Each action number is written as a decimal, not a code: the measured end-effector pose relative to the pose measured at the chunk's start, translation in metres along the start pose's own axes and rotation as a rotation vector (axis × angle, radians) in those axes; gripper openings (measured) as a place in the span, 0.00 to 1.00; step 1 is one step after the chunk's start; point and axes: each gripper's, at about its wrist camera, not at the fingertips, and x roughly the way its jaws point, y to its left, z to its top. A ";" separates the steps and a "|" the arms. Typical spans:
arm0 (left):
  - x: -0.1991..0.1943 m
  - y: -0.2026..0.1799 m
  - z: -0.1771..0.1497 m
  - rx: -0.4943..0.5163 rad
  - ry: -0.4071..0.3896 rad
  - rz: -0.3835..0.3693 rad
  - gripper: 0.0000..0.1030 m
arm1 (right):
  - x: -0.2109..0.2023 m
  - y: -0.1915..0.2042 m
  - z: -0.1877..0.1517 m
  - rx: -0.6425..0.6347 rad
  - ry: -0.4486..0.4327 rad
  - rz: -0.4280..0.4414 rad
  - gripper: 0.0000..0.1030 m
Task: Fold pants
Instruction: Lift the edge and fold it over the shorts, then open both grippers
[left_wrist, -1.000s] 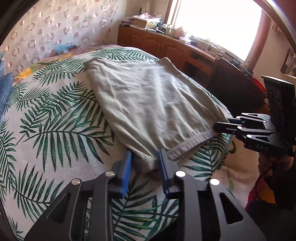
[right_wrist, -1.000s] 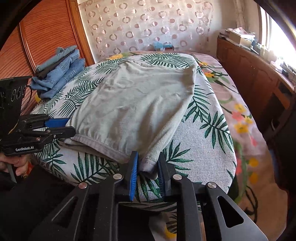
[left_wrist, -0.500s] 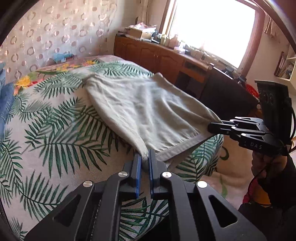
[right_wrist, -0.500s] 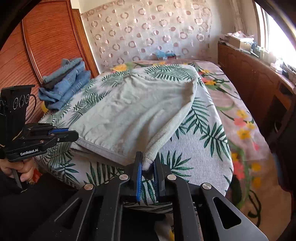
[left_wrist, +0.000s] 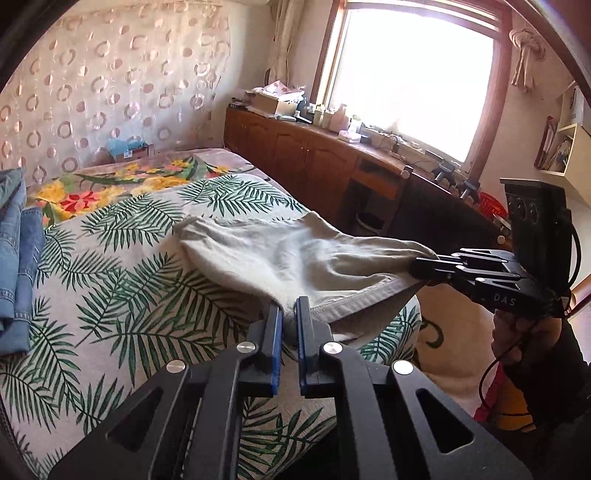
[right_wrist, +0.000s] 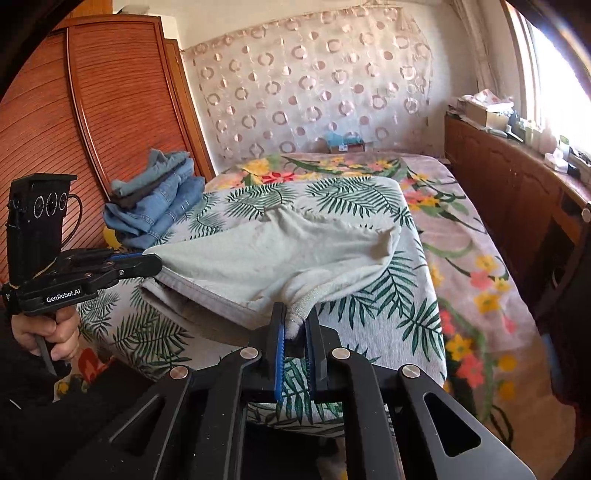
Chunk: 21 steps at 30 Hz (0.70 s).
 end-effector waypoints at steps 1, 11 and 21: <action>0.003 0.001 0.002 0.005 0.000 0.004 0.07 | 0.001 -0.001 0.002 0.000 -0.003 -0.002 0.09; 0.036 0.020 0.042 0.033 0.002 0.052 0.07 | 0.038 -0.011 0.023 0.006 -0.019 -0.046 0.08; 0.076 0.044 0.072 0.028 0.038 0.108 0.07 | 0.084 -0.020 0.057 0.032 0.006 -0.069 0.09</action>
